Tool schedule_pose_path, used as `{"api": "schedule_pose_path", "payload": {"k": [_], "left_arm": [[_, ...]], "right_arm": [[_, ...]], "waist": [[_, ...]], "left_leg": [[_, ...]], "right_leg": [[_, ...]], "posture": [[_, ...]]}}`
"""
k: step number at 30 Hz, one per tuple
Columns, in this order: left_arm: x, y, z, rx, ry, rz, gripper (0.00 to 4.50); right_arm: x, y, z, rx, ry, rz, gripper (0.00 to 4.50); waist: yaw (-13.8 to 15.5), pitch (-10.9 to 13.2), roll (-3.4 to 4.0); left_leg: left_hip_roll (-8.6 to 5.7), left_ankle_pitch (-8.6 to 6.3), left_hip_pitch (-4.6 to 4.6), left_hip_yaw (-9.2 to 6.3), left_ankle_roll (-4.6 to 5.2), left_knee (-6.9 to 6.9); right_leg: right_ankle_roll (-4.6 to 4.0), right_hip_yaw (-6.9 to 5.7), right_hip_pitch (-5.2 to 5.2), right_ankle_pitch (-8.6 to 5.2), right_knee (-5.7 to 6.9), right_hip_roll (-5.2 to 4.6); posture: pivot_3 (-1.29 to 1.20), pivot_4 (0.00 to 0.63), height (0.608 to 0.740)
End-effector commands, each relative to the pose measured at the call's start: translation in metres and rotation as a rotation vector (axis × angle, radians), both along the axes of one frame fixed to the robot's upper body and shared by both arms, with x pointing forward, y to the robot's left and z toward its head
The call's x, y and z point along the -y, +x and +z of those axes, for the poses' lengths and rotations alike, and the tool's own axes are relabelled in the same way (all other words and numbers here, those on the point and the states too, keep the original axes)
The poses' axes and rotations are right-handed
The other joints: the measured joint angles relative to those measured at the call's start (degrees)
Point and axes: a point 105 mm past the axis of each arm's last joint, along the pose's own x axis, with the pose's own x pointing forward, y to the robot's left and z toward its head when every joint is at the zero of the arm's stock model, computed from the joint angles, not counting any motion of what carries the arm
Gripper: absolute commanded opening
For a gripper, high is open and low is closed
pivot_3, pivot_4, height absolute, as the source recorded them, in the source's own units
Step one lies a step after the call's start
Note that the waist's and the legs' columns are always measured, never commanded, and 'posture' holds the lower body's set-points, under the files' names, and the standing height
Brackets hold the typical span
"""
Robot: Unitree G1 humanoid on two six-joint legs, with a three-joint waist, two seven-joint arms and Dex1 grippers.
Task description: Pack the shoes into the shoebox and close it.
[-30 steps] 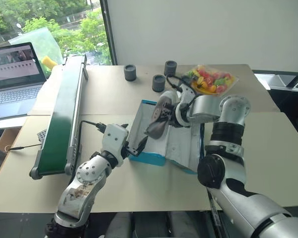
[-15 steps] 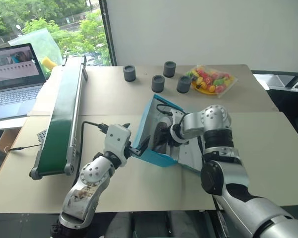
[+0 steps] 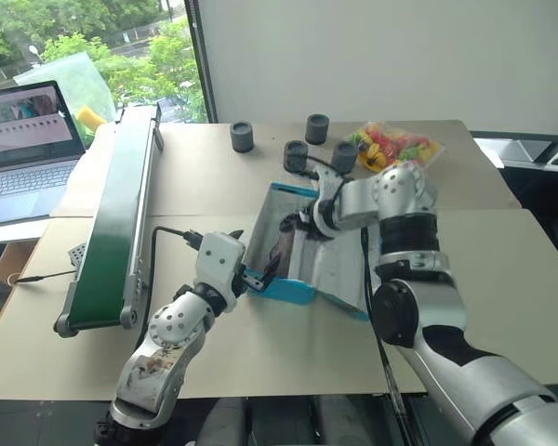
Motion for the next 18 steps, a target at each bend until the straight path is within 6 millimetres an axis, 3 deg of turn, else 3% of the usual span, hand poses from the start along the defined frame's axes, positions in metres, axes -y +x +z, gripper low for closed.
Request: {"api": "schedule_pose_path", "payload": {"k": [1, 7, 9, 11, 13, 16, 18], "left_arm": [[0.000, -0.001, 0.019, 0.080, -0.012, -0.017, 4.50], [-0.007, 0.003, 0.019, 0.082, -0.006, 0.013, 4.50], [-0.021, 0.006, 0.018, 0.082, -0.018, 0.099, 4.50], [-0.050, 0.013, 0.020, 0.078, -0.072, 0.284, 4.50], [-0.090, 0.017, 0.022, 0.078, -0.133, 0.515, 4.50], [-0.137, 0.010, 0.019, 0.064, -0.154, 0.766, 4.50], [-0.162, -0.001, 0.014, 0.041, -0.151, 0.882, 4.50]], "right_arm": [[0.004, 0.006, 0.022, 0.098, 0.007, -0.019, 4.03], [0.005, 0.015, 0.052, 0.323, -0.011, 0.003, 4.03], [-0.004, 0.013, 0.072, 0.469, 0.029, 0.074, 4.03], [-0.021, -0.003, 0.098, 0.702, 0.066, 0.242, 4.03], [-0.036, -0.029, 0.103, 0.869, 0.070, 0.427, 4.03], [-0.042, -0.063, 0.095, 0.988, 0.120, 0.626, 4.03], [-0.040, -0.084, 0.073, 0.980, 0.120, 0.762, 4.03]], "waist": [[0.0, 0.0, 0.00], [0.0, 0.0, 0.00], [-0.2, 0.0, 0.00], [-0.2, 0.0, 0.00], [-0.3, 0.0, -0.01], [-0.2, 0.0, -0.02], [0.1, 0.0, -0.02]], "left_leg": [[0.00, 0.00, -0.01, 0.01, 0.00, 0.00], [0.00, 0.00, -0.04, 0.01, 0.01, 0.00], [0.02, -0.01, -0.02, 0.03, 0.02, 0.00], [0.08, -0.03, 0.00, 0.05, 0.03, 0.00], [0.19, -0.07, -0.02, 0.05, 0.07, 0.02], [0.35, -0.15, 0.01, 0.04, 0.05, 0.05], [0.39, -0.17, 0.00, 0.04, 0.03, 0.06]], "right_leg": [[0.00, 0.00, 0.00, 0.00, 0.00, 0.00], [-0.01, 0.00, -0.04, 0.01, -0.01, 0.00], [-0.01, 0.01, -0.05, 0.01, -0.01, 0.01], [-0.02, 0.04, -0.05, 0.02, -0.02, 0.08], [-0.01, 0.04, -0.05, 0.02, -0.07, 0.16], [-0.02, 0.04, -0.04, 0.02, -0.08, 0.27], [-0.02, 0.04, -0.03, 0.02, -0.07, 0.27]], "posture": [[0.00, 0.150, 0.735], [0.00, 0.150, 0.735], [0.00, 0.150, 0.735], [0.00, 0.150, 0.735], [0.00, 0.150, 0.735], [0.00, 0.150, 0.735], [0.00, 0.150, 0.735]]}}
